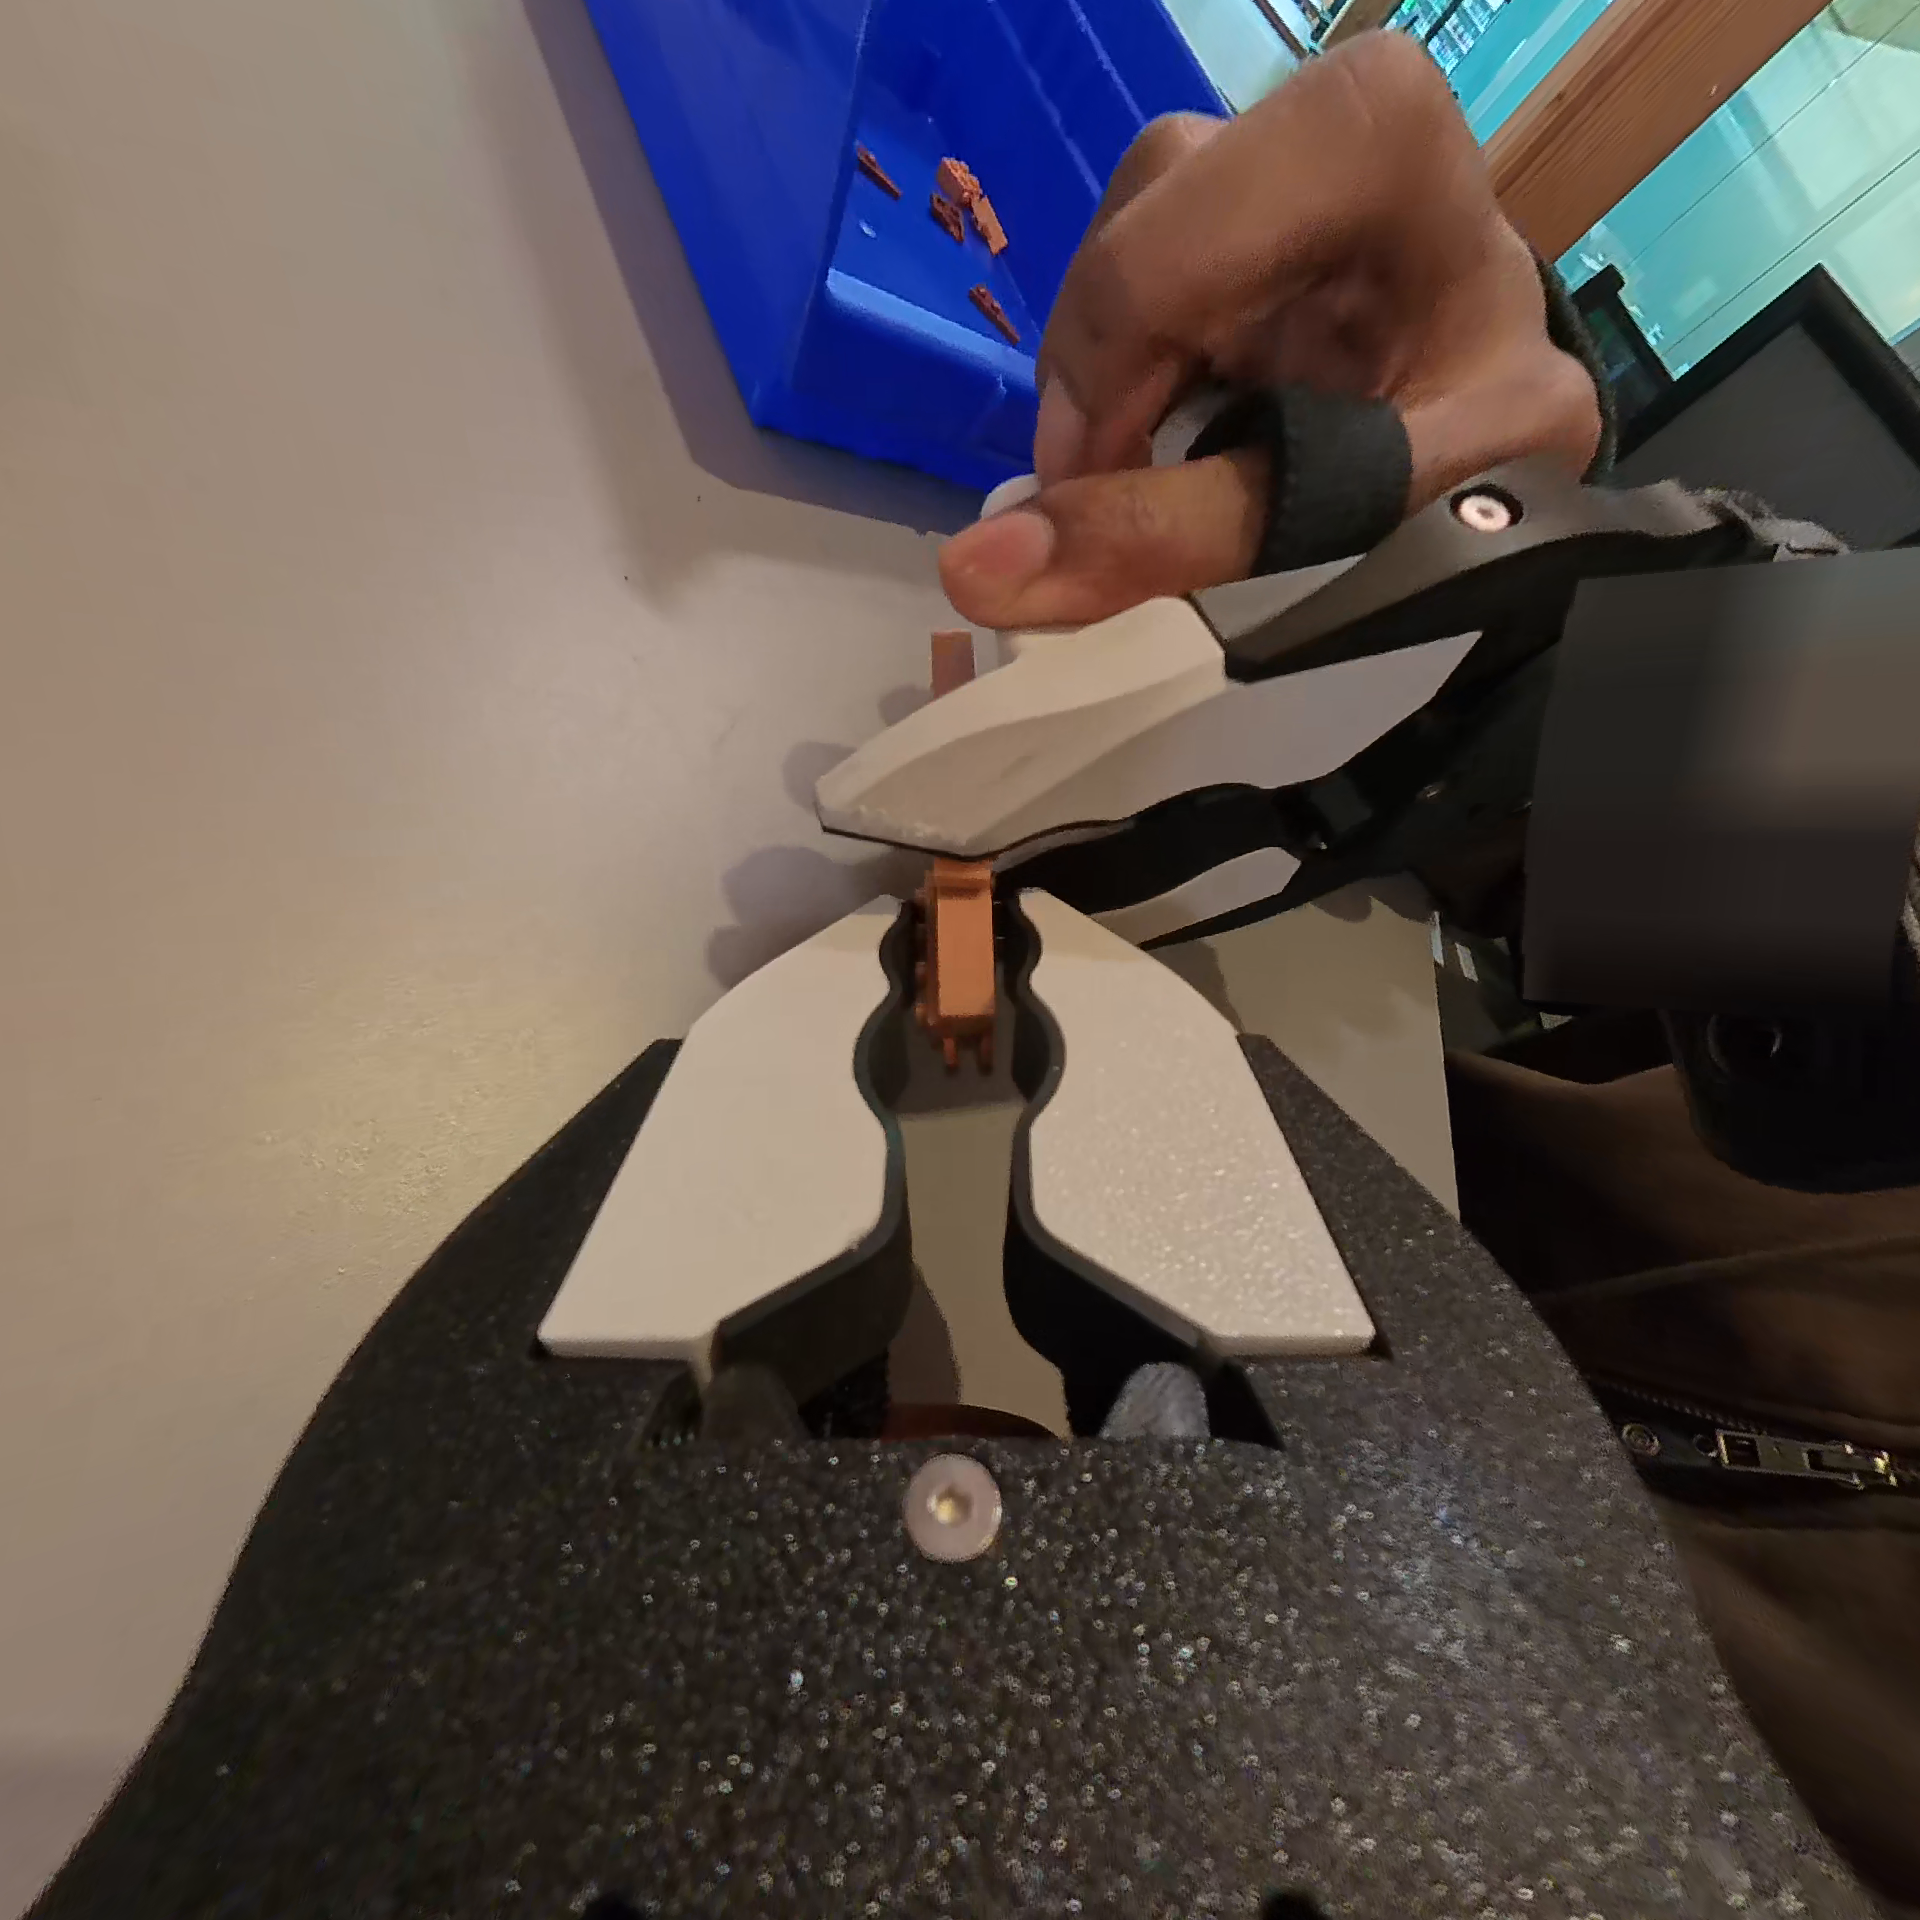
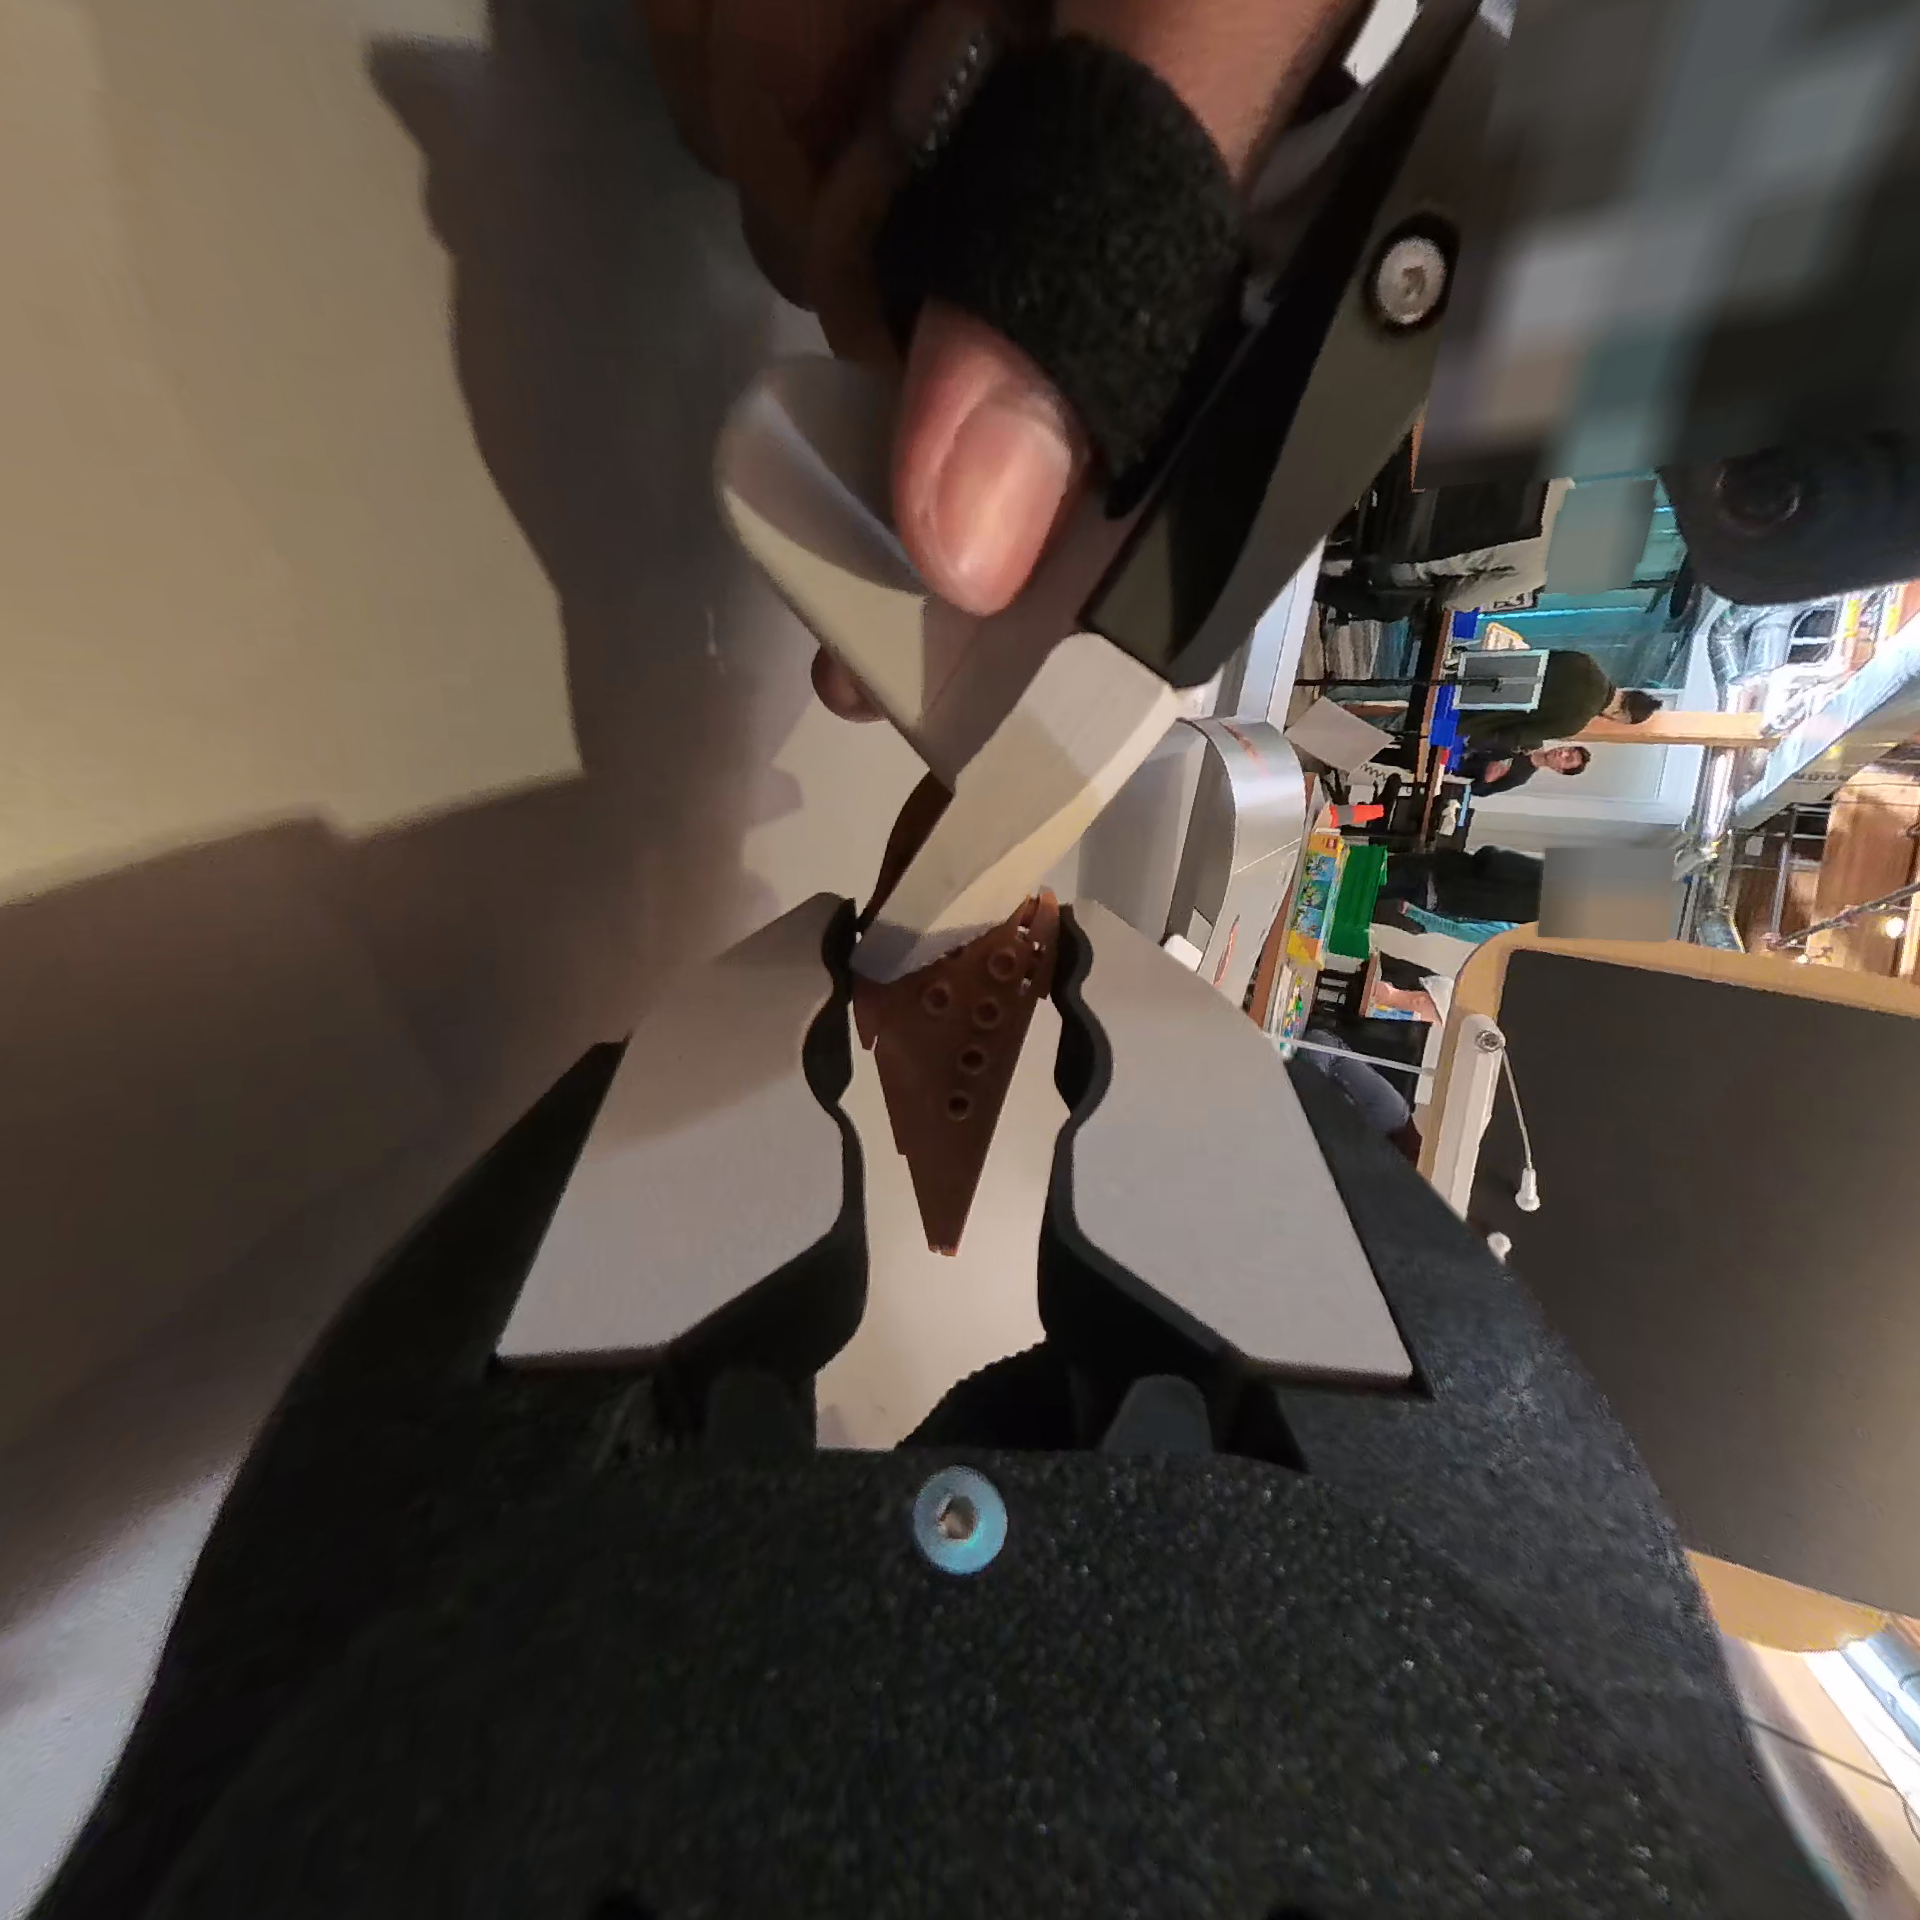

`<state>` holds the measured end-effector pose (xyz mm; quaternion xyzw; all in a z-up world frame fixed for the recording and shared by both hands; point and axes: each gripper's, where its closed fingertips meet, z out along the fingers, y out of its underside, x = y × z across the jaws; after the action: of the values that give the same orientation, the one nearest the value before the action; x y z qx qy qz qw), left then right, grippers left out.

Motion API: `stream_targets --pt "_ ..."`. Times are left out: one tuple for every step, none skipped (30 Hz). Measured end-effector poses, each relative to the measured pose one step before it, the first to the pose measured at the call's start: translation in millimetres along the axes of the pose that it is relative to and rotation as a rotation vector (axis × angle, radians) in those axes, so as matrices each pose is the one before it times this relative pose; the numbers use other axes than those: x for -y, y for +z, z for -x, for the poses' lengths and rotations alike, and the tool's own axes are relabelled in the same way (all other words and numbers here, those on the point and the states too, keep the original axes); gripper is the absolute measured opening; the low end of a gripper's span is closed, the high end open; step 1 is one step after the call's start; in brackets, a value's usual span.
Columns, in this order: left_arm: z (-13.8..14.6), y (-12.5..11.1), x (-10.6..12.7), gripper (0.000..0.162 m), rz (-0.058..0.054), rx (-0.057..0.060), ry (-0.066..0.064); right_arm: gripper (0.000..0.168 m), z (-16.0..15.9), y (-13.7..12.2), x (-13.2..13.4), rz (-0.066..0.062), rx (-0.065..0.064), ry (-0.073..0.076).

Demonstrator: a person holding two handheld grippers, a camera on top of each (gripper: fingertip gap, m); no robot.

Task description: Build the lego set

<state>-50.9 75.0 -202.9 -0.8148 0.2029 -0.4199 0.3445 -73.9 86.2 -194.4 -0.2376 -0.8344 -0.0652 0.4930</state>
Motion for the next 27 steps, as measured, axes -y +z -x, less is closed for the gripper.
stream_targets --pt "-0.33 0.11 -0.22 0.015 0.0015 0.0009 0.0042 0.036 0.29 -0.23 0.1 -0.0051 0.0027 0.0036" --pt "-0.4 0.04 -0.07 0.015 0.0018 -0.0006 0.0017 0.035 0.11 -0.27 0.25 -0.006 0.0022 0.0044" --pt "-0.4 -0.19 0.26 0.015 0.0004 -0.0004 0.003 0.035 -0.37 -0.42 0.28 -0.0046 -0.0033 -0.0047" --pt "-0.67 -0.29 -0.06 0.015 0.0025 -0.0014 0.0051 0.036 -0.2 -0.49 0.56 -0.0033 -0.0025 -0.0045" --pt "-0.38 -0.31 0.04 0.015 0.0015 -0.0008 0.0025 0.035 -0.07 -0.16 0.31 -0.0007 0.0008 0.0002" --pt "-0.44 0.02 -0.54 0.015 0.0044 -0.0018 0.0027 0.035 0.6 -0.18 0.35 -0.0028 0.0055 -0.0014" --pt "-0.37 0.27 -0.23 0.015 0.0009 -0.0014 0.0006 0.035 0.51 -0.08 0.03 -0.001 0.005 0.0004" --pt "-0.2 0.16 -0.43 0.014 0.0035 -0.0017 0.0018 0.035 0.6 -0.12 0.19 -0.002 0.0049 0.0007" --pt "-0.46 0.53 -0.92 0.014 0.0059 -0.002 0.0028 0.035 1.29 -0.11 0.17 -0.0033 0.01 -0.0008" --pt "-0.17 0.4 -0.15 0.014 0.0003 -0.0008 0.0007 0.035 0.5 -0.21 -0.19 -0.0018 0.0048 -0.0003" --pt "-0.56 0.35 -0.36 0.014 0.0037 -0.0027 0.0016 0.035 0.59 -0.25 0.2 -0.0049 0.0043 -0.0038" --pt "-0.75 0.44 -1.07 0.014 0.0073 -0.0035 0.0038 0.035 1.35 -0.35 0.49 -0.0066 0.0103 0.0005" --pt "-0.43 0.48 -0.3 0.014 0.0014 -0.0026 -0.0006 0.035 0.65 -0.27 -0.05 -0.0024 0.0059 -0.0016" --pt "-0.55 0.23 -0.31 0.014 0.0024 -0.0053 -0.0015 0.035 0.66 -0.16 0.21 -0.0039 0.0031 -0.0066" --pt "-0.53 0.42 -0.84 0.014 0.0051 -0.0048 0.0004 0.035 1.08 -0.19 0.3 -0.0033 0.0077 -0.0025" --pt "-0.01 0.43 -0.25 0.014 0.0004 -0.0006 -0.0006 0.035 0.52 0.12 -0.24 0.0008 0.0016 -0.0072" --pt "0.01 0.22 -0.18 0.014 0.002 -0.0005 0.0006 0.035 0.49 0.27 0.0 -0.0017 0.0004 -0.004" --pt "0.11 0.48 -0.88 0.014 0.0043 -0.0005 -0.0009 0.035 1.23 0.65 -0.28 -0.0007 0.0107 0.006" --pt "0.91 0.03 0.47 0.014 -0.0055 0.0016 -0.0052 0.035 -0.31 0.92 -0.83 0.003 -0.0029 0.0007" --pt "0.66 -0.49 0.55 0.014 -0.0052 -0.0014 -0.0032 0.035 -0.59 0.79 -0.22 -0.0005 -0.0079 0.0037" --pt "0.39 -0.2 0.05 0.014 -0.0017 0.0 0.0026 0.035 -0.1 0.64 -0.11 -0.0004 -0.0032 0.0039" --pt "0.47 -0.26 0.84 0.014 -0.0062 0.003 0.0007 0.036 -0.89 0.41 -0.57 0.0037 -0.0121 -0.0058" --pt "0.11 -0.15 0.32 0.014 -0.0013 0.0008 0.0048 0.036 -0.53 0.19 -0.01 -0.0001 -0.0109 -0.0076" --pt "-0.29 -0.16 -0.11 0.014 0.0022 0.0013 0.0112 0.036 0.05 0.03 0.17 -0.0027 -0.0039 -0.0016" --pt "-0.03 -0.34 0.61 0.014 -0.0015 0.0048 0.0125 0.036 -0.81 -0.16 -0.04 -0.0006 -0.0085 -0.0023" --pt "-0.07 -0.48 0.69 0.014 -0.0008 0.005 0.0128 0.036 -0.98 0.02 -0.02 -0.0014 -0.0111 -0.0054" --pt "-0.03 -0.54 0.6 0.015 0.0004 0.0048 0.0104 0.036 -0.9 -0.07 0.27 -0.0018 -0.0113 -0.007"
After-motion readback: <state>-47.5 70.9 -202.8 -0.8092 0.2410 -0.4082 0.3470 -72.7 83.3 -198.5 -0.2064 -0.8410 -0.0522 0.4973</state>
